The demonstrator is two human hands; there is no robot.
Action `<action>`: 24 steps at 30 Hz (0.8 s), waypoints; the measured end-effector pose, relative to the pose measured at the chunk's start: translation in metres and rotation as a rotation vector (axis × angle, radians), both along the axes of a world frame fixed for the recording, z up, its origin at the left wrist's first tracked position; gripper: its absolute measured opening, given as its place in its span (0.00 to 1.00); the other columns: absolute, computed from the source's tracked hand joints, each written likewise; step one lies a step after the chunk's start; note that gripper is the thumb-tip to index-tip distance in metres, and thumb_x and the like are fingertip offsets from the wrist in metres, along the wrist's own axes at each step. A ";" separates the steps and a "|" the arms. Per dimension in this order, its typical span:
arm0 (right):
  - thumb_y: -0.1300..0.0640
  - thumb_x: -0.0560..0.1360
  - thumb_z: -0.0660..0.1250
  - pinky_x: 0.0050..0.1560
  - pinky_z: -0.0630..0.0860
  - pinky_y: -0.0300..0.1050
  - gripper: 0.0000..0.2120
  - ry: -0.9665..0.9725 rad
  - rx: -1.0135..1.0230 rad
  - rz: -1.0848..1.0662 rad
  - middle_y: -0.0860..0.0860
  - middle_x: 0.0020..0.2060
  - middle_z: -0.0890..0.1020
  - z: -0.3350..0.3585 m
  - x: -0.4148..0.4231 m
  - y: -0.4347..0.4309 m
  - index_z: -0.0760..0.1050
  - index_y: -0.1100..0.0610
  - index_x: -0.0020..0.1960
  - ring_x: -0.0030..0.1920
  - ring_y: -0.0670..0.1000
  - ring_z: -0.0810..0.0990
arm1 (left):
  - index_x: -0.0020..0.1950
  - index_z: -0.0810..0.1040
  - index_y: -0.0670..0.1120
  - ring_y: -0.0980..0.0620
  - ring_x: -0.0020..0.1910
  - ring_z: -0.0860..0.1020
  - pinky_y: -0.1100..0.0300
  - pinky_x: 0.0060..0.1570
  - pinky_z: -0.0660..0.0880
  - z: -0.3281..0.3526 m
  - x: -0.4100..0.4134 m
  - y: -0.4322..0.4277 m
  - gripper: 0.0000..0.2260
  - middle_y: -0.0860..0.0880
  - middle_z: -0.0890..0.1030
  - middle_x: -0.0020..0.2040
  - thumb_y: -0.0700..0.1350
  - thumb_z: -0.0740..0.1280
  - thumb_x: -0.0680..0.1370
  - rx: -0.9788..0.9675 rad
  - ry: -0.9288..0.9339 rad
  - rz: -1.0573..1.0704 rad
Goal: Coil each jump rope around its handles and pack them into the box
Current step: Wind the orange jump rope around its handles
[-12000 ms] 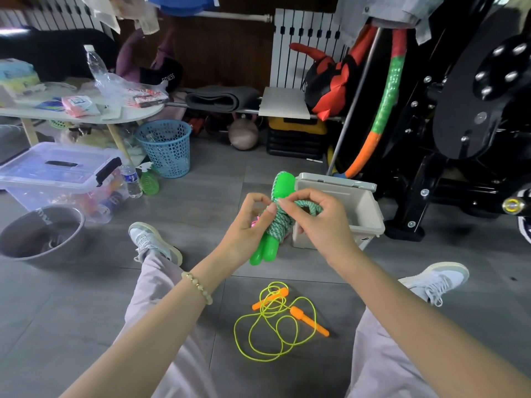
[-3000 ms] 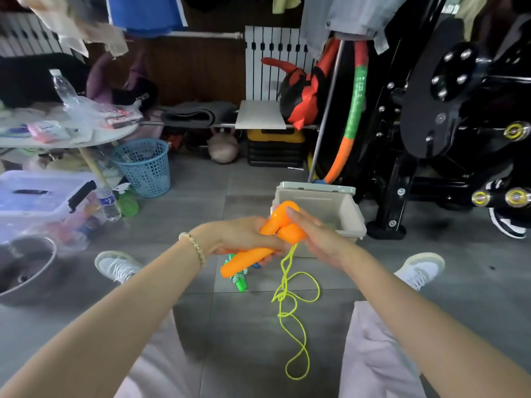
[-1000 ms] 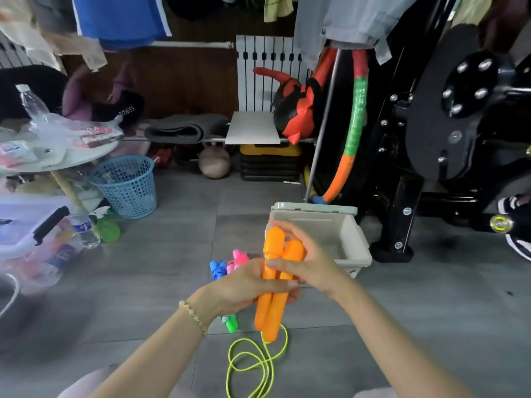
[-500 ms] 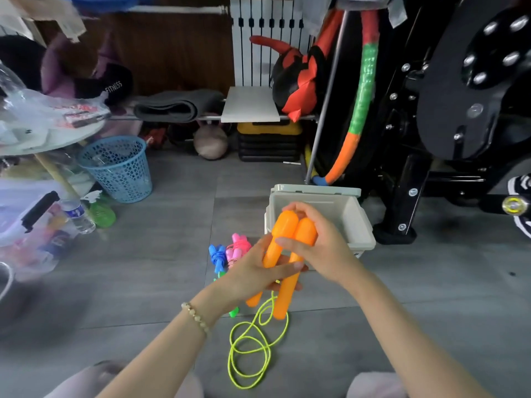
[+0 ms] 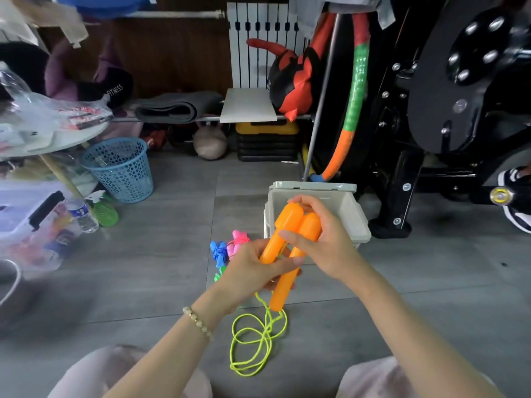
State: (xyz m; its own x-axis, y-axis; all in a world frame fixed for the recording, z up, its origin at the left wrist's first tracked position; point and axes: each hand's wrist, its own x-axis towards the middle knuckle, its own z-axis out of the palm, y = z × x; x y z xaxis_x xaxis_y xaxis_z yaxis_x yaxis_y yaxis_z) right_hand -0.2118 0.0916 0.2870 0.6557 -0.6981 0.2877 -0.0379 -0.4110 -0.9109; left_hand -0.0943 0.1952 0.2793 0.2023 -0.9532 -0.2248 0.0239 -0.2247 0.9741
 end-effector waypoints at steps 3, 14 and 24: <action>0.52 0.67 0.72 0.49 0.76 0.41 0.21 0.006 -0.043 0.016 0.44 0.48 0.75 0.018 -0.007 0.009 0.70 0.44 0.57 0.47 0.46 0.77 | 0.54 0.76 0.39 0.48 0.36 0.83 0.59 0.35 0.79 0.011 -0.012 0.010 0.11 0.46 0.85 0.40 0.42 0.70 0.75 -0.061 0.027 0.020; 0.52 0.66 0.73 0.51 0.78 0.47 0.22 -0.031 -0.103 0.054 0.47 0.49 0.76 0.060 -0.012 0.041 0.71 0.44 0.57 0.48 0.45 0.77 | 0.49 0.77 0.43 0.46 0.39 0.84 0.59 0.38 0.79 0.045 -0.021 0.053 0.05 0.46 0.85 0.42 0.40 0.70 0.75 -0.024 0.113 -0.193; 0.61 0.69 0.74 0.38 0.78 0.36 0.21 -0.080 -0.047 0.103 0.51 0.50 0.76 0.084 -0.007 0.059 0.71 0.51 0.59 0.41 0.40 0.78 | 0.61 0.75 0.46 0.46 0.40 0.83 0.58 0.42 0.80 0.064 -0.014 0.069 0.11 0.45 0.84 0.47 0.42 0.64 0.78 -0.065 0.161 -0.270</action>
State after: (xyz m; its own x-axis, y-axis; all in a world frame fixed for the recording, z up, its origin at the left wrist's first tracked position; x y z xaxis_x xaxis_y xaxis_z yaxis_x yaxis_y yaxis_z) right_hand -0.2191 0.1509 0.3711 0.6968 -0.6130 0.3725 0.0786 -0.4509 -0.8891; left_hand -0.1080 0.2639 0.3433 -0.0936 -0.9810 -0.1700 0.1272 -0.1811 0.9752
